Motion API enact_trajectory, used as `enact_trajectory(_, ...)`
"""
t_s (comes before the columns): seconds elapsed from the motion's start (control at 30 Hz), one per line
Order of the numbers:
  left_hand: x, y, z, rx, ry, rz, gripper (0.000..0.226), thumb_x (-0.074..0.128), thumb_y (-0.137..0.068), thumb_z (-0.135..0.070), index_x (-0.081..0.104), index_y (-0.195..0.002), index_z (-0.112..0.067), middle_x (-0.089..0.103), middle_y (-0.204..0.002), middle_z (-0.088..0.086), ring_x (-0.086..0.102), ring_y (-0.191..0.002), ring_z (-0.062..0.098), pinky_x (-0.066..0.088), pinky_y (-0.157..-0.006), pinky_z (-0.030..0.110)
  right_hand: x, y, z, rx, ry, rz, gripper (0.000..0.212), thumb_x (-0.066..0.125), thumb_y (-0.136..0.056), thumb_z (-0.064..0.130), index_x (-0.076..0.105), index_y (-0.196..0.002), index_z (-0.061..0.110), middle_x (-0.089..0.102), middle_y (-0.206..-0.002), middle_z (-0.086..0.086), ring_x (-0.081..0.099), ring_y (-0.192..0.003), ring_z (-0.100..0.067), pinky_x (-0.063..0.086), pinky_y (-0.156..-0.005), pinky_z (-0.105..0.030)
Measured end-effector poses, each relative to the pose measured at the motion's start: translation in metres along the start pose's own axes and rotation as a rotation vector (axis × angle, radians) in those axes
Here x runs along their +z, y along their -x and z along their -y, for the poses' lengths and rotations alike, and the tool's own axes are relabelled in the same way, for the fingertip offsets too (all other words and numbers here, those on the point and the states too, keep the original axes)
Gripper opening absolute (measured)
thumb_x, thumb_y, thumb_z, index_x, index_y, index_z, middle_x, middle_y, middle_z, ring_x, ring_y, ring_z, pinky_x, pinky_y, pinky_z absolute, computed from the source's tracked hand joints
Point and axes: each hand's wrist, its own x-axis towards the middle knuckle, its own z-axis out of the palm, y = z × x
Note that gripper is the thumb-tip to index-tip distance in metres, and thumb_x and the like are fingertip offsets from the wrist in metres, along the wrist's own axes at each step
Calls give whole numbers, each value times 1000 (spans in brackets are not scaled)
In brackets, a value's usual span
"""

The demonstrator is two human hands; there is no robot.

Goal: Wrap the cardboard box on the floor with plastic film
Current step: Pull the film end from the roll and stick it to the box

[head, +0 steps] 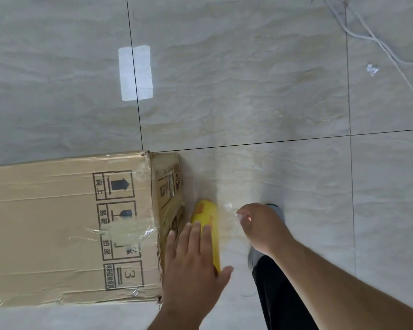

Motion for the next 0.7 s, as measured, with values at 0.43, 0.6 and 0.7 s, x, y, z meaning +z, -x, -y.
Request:
enact_trajectory(0.43, -20, -20, 12, -355, 82, 20, 66, 60, -64, -73, 57, -105, -22, 53, -98, -2, 58, -88, 29, 51, -60, 40, -14, -21, 25, -44, -31, -109, 26, 52, -109, 19, 77, -117, 17, 73, -116, 2, 65, -112, -18, 45, -94, -28)
enact_trajectory(0.6, -32, -27, 5, -337, 15, 47, 63, 72, -60, -65, 61, -89, -10, 61, -86, 8, 64, -79, 36, 49, -71, 49, 12, -32, 57, 79, -320, -275, 21, 58, -107, 18, 77, -115, 15, 71, -114, 3, 64, -103, -15, 42, -86, -21)
enact_trajectory(0.7, -31, -36, 6, -261, -25, 91, 71, 76, -62, -56, 69, -111, -5, 68, -124, 16, 65, -115, 37, 52, -94, 57, 29, -30, 70, 45, -415, -343, 22, 62, -103, 15, 79, -117, 15, 73, -117, 2, 69, -105, -16, 53, -95, -26)
